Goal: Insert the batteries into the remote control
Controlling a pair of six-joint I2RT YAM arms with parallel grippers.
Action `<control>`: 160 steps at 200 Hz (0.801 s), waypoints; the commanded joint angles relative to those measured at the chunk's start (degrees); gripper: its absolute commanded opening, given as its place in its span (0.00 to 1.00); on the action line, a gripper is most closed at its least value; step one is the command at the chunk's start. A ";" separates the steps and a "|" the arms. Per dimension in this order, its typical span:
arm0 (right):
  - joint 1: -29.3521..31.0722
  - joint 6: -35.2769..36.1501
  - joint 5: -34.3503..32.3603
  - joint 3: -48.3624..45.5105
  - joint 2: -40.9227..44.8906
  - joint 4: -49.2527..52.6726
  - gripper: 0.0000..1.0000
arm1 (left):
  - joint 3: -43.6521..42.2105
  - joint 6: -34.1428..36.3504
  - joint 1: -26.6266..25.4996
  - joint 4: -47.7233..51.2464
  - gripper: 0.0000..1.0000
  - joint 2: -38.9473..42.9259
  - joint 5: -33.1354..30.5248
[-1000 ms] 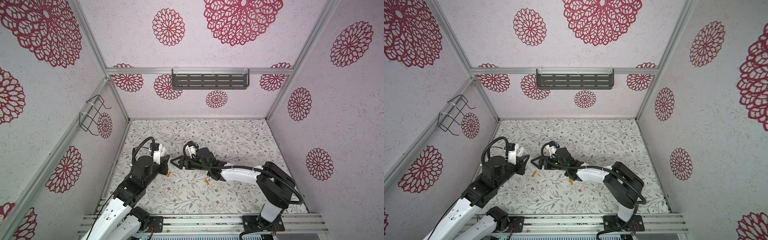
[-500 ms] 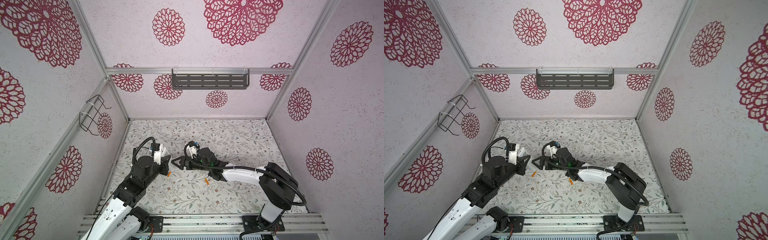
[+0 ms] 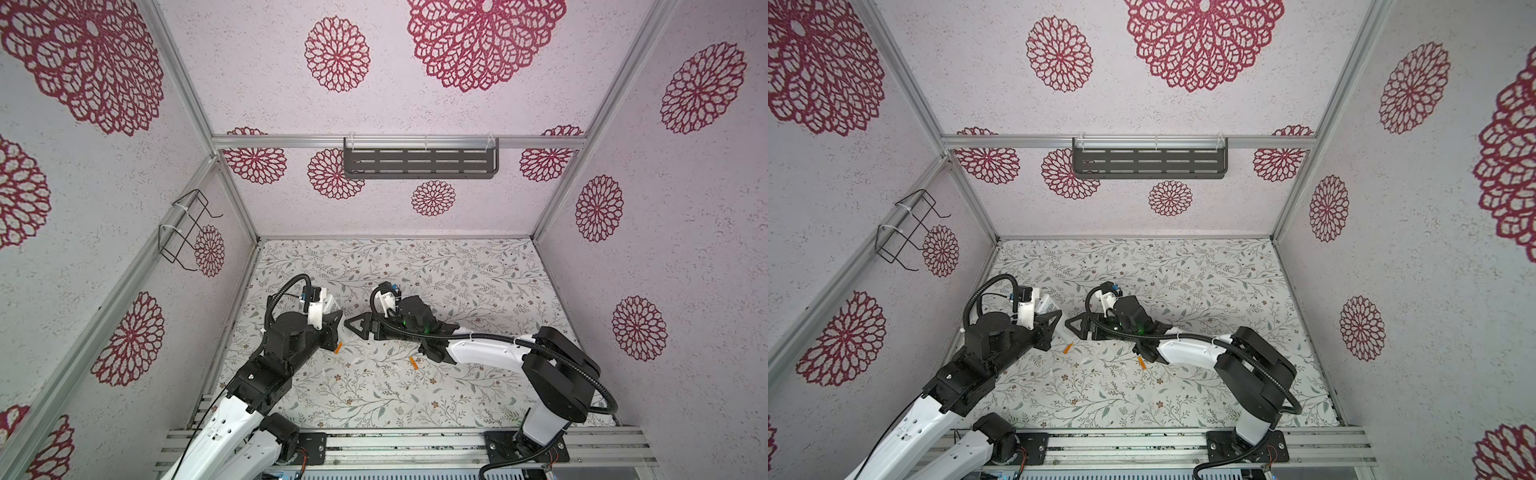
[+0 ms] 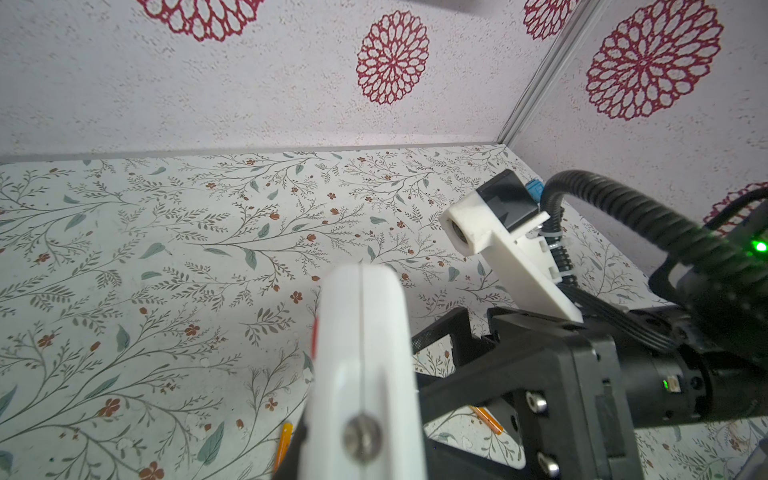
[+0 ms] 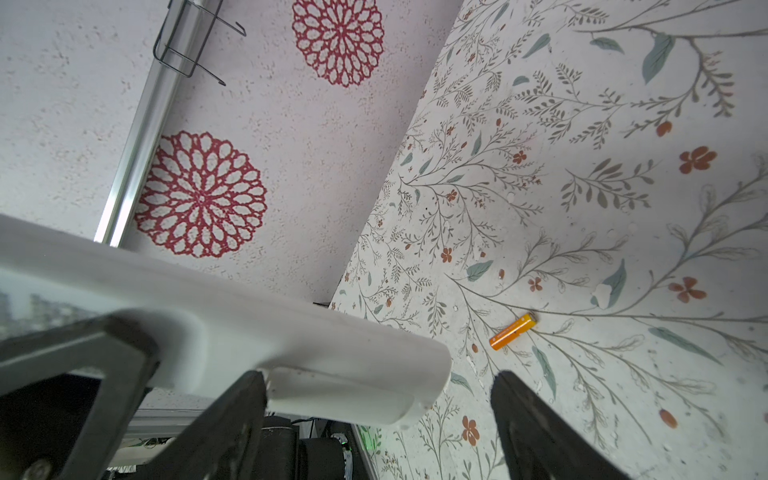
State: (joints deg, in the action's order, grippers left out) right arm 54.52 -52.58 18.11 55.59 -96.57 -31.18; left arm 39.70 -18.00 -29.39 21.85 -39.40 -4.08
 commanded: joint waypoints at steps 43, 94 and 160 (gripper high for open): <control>-1.62 1.51 -5.73 -1.80 1.06 6.04 0.87 | 3.45 0.42 -0.50 -4.80 0.00 1.07 -1.66; -1.61 2.77 -5.04 -0.30 0.75 5.68 0.87 | 3.43 0.33 -0.50 -5.36 0.00 0.63 -0.21; -1.54 4.24 -4.77 1.58 0.51 5.86 0.87 | 3.28 0.17 -0.51 -5.26 0.00 0.56 -0.05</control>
State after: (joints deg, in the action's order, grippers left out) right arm 52.71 -50.35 13.72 55.27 -96.20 -25.41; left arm 41.50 -18.22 -29.39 19.57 -39.22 -4.78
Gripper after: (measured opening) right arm 0.874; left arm 0.191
